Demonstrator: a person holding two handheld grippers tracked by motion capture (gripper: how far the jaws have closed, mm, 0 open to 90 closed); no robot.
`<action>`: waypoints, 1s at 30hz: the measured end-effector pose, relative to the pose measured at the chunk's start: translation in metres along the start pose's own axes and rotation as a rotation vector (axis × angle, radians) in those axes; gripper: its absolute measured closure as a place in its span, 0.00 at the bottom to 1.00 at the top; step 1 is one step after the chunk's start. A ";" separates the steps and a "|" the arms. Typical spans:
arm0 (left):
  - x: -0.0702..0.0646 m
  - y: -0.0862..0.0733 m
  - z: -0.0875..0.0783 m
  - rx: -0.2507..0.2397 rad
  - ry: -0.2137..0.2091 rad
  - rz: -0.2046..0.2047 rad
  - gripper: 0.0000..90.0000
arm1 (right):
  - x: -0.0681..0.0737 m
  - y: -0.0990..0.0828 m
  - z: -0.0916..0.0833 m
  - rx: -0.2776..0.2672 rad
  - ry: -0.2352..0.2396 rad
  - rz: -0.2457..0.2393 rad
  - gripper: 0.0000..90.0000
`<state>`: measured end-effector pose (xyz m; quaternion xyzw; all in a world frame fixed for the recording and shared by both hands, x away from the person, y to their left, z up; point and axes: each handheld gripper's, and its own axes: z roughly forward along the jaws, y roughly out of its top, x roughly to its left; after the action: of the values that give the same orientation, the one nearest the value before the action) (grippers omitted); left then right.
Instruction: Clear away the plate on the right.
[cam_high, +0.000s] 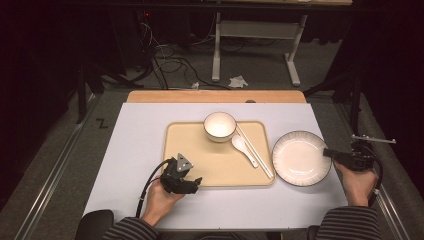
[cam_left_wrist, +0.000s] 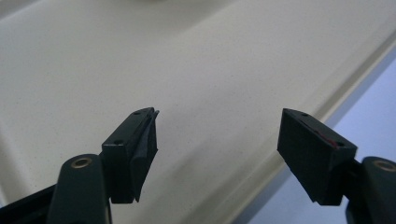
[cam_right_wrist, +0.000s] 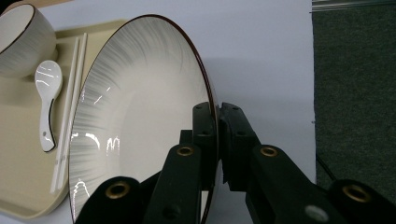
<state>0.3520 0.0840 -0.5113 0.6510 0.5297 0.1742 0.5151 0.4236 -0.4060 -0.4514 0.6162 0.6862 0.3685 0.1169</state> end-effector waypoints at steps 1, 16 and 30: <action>-0.001 0.000 0.000 -0.002 0.002 0.006 0.33 | 0.001 0.000 0.000 -0.003 -0.004 -0.004 0.97; -0.001 0.004 -0.001 -0.020 -0.014 -0.043 0.32 | 0.005 0.002 -0.008 -0.021 0.008 -0.031 0.97; 0.001 0.006 -0.001 -0.049 -0.023 -0.072 0.34 | 0.013 0.006 -0.017 -0.063 0.084 -0.040 0.97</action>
<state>0.3549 0.0855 -0.5056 0.6206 0.5426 0.1609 0.5428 0.4147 -0.4001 -0.4316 0.5822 0.6909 0.4130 0.1146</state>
